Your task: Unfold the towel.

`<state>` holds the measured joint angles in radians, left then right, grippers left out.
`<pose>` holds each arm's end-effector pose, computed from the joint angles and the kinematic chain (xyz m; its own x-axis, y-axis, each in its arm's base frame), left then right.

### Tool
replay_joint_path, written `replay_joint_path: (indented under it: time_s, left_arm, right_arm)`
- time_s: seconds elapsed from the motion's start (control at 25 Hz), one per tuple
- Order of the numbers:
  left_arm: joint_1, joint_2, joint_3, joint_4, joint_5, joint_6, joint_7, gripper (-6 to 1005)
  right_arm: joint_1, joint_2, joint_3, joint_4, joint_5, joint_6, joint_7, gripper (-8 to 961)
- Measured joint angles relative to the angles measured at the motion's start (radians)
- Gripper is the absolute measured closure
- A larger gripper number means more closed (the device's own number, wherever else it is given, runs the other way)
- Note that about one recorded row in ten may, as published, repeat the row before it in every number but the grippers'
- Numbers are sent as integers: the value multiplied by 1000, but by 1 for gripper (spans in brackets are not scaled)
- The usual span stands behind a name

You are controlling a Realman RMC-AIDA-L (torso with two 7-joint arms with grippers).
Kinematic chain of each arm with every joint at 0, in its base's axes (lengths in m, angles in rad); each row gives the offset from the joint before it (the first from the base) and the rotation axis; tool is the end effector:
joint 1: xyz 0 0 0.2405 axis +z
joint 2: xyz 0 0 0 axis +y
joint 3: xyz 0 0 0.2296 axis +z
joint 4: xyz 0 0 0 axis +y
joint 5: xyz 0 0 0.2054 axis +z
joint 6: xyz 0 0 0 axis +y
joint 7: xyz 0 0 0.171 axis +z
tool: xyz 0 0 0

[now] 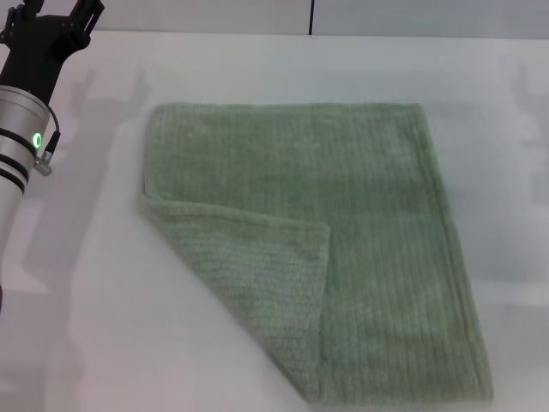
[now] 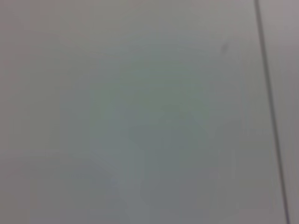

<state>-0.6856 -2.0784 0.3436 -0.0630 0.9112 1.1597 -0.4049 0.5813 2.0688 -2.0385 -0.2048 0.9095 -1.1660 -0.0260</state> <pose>-0.2657 0.4023 0.0214 0.4984 -0.0921 0.8621 0.8531 -0.1250 -0.5065 0.2632 0.4000 0.0505 0.7146 0.2358 -0.6587 -0.6841 0.0386 -0.7284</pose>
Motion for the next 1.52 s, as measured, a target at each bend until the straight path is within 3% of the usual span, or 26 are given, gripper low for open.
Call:
replay_joint_path:
  time_s: [0.24,0.48,0.64,0.68,0.76,0.8,0.92,1.0,1.12,1.16,1.2,1.32,1.36,1.4,1.52]
  left_arm:
    - [1,0,0,0,1,9,0,140]
    - [4,2,0,0,2,12,0,140]
    - [8,3,0,7,2,12,0,140]
    - [8,3,0,7,2,12,0,140]
    - [12,5,0,8,1,19,0,140]
    - [12,5,0,8,1,19,0,140]
    - [14,5,0,9,0,24,0,140]
    - [15,5,0,10,0,25,0,139]
    - [17,5,0,11,-1,25,0,139]
    - [21,6,0,11,-3,27,0,139]
    - [21,6,0,11,-3,27,0,139]
    - [25,6,0,12,-4,35,0,139]
    - [26,6,0,12,-4,39,0,139]
    - [26,6,0,12,-4,42,0,139]
    - [26,6,0,12,-5,47,0,139]
  right_arm:
    - [0,3,0,-7,-44,29,0,333]
    - [1,4,0,-30,-119,70,5,571]
    - [-7,3,4,-121,-196,204,9,810]
    - [-7,3,4,-121,-196,204,9,831]
    - [-16,-2,11,-225,-247,365,9,873]
    - [-16,-2,11,-225,-247,365,9,893]
    - [-18,-3,26,-318,-280,531,3,956]
    - [-28,-5,73,-420,-314,713,0,955]
    - [-44,-5,118,-497,-341,835,0,954]
    - [-67,-4,173,-588,-382,967,-1,954]
    - [-67,-4,173,-588,-382,967,-1,954]
    - [-91,1,239,-719,-440,1162,-1,954]
    - [-95,2,268,-785,-456,1293,-1,954]
    - [-95,2,268,-785,-456,1293,-1,954]
    - [-80,-2,304,-863,-465,1473,-2,954]
